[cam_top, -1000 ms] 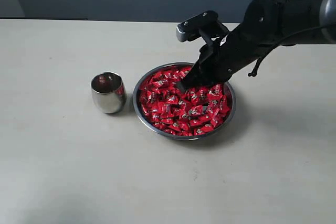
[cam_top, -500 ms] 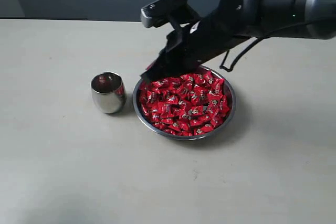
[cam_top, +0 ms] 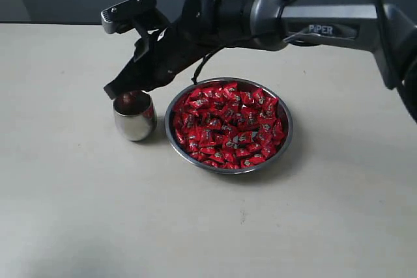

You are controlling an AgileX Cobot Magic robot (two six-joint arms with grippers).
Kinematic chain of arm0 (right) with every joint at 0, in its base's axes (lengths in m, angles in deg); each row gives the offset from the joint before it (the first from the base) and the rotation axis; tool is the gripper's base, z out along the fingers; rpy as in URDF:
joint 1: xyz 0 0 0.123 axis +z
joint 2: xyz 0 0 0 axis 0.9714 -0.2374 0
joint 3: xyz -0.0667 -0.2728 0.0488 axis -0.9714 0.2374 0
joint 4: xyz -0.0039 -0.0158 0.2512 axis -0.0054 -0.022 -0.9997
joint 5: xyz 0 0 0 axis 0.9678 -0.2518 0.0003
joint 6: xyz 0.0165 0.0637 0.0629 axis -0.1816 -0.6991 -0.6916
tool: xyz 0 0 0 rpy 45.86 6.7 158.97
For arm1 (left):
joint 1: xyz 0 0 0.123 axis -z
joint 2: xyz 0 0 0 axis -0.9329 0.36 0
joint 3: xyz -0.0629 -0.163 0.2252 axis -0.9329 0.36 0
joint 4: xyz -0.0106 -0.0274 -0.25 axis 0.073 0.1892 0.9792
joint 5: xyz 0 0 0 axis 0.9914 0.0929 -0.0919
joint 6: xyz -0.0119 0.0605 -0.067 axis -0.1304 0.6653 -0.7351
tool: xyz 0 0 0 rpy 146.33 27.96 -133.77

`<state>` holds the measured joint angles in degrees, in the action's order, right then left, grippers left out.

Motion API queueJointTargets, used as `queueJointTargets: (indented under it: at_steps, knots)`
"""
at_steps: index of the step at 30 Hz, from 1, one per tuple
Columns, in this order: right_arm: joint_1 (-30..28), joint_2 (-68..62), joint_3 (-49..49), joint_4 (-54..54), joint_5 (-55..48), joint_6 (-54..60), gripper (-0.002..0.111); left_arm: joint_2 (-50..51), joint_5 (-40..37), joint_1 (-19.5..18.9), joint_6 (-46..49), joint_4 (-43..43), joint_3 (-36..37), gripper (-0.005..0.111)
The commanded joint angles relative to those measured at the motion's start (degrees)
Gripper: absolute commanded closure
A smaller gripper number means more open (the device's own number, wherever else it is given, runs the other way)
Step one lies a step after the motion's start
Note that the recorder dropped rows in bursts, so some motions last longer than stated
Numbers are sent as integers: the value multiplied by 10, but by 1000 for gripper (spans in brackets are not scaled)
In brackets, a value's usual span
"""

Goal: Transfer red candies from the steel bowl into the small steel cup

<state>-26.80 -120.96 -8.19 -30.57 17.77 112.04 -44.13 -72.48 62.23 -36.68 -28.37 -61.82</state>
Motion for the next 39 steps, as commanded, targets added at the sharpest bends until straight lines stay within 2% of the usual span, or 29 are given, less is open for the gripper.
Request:
queueJointTargets:
  at_steps: [1,2,3,4,5,7,12,15,20,26,35,39]
  knots:
    - [5,-24,-27,0,-8,18,109,-3,3,5,-1,-1,-5,106]
    - [5,-27,-27,13,-8,17,109,-3,3,5,-1,-1,-5,106]
    - [5,-27,-27,20,-12,17,104,-3,3,5,-1,-1,-5,106]
    - [5,-27,-29,25,-19,17,96,-3,3,5,-1,-1,-5,106]
    - [5,-23,-30,32,-27,17,81,-3,3,5,-1,-1,-5,106]
    - [5,-8,-30,48,-42,8,65,-3,3,5,-1,-1,-5,106]
    - [-10,74,-25,152,-116,-82,76,-3,3,5,-1,-1,-5,106]
    - [-41,119,9,182,-142,-105,80,-3,3,5,-1,-1,-5,106]
    - [-104,185,123,168,-107,-105,80,-3,3,5,-1,-1,-5,106]
    - [-121,208,228,157,-66,-100,80,-3,3,5,-1,-1,-5,106]
    - [-117,155,247,-20,-64,28,80,-3,3,5,-1,-1,-5,106]
    - [-117,123,246,-56,-69,57,80,-3,3,5,-1,-1,-5,106]
